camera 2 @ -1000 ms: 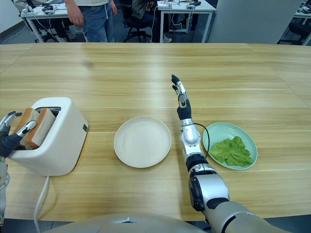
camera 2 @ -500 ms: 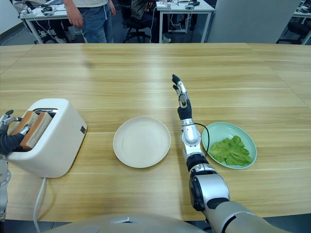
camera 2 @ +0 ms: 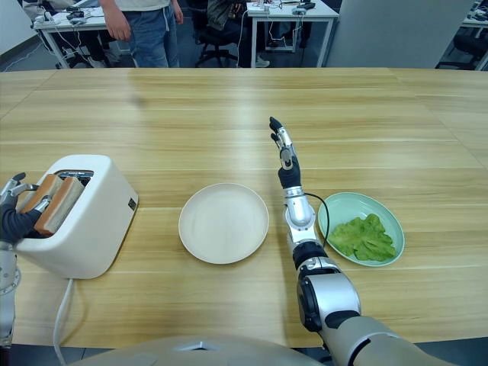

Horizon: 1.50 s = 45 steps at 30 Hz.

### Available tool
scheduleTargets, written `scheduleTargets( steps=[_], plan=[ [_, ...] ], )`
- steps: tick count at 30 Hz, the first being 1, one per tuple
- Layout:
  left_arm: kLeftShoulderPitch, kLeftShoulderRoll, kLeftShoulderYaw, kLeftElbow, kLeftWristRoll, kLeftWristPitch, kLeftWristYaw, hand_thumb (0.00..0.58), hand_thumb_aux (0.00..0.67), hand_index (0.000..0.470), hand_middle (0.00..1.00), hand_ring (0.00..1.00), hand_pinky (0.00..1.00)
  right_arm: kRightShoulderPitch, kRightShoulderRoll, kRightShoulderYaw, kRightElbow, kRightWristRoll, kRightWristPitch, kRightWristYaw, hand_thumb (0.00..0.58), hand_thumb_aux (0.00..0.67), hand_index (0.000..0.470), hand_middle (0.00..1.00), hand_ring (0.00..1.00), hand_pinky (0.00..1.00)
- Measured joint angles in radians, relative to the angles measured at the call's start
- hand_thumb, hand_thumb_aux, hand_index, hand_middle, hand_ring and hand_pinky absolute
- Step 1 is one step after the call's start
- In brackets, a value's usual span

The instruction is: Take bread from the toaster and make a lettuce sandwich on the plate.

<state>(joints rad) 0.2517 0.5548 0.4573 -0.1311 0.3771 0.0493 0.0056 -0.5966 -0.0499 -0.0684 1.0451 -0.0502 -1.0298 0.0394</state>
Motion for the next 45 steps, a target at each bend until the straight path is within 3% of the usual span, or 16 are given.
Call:
scheduleTargets(
  steps=[1,25,45],
  plan=[
    [-0.001,-0.005,0.002,-0.005,-0.001,0.000,0.002,0.580,0.670,0.460,1.00,1.00,1.00,0.000,0.000,0.001,0.000,0.000,0.000,0.000,0.000,0.000,0.000,0.00,0.00,0.00],
    [-0.014,-0.012,0.020,-0.187,0.014,0.039,-0.016,0.580,0.670,0.460,1.00,1.00,1.00,0.000,0.004,0.020,0.000,0.000,-0.001,0.003,0.000,0.000,0.000,0.00,0.00,0.00],
    [-0.107,0.059,0.145,-0.373,0.051,0.070,-0.046,0.580,0.670,0.460,1.00,1.00,1.00,0.000,0.005,0.021,0.002,-0.001,-0.001,0.004,0.000,0.000,0.000,0.00,0.00,0.00]
  ],
)
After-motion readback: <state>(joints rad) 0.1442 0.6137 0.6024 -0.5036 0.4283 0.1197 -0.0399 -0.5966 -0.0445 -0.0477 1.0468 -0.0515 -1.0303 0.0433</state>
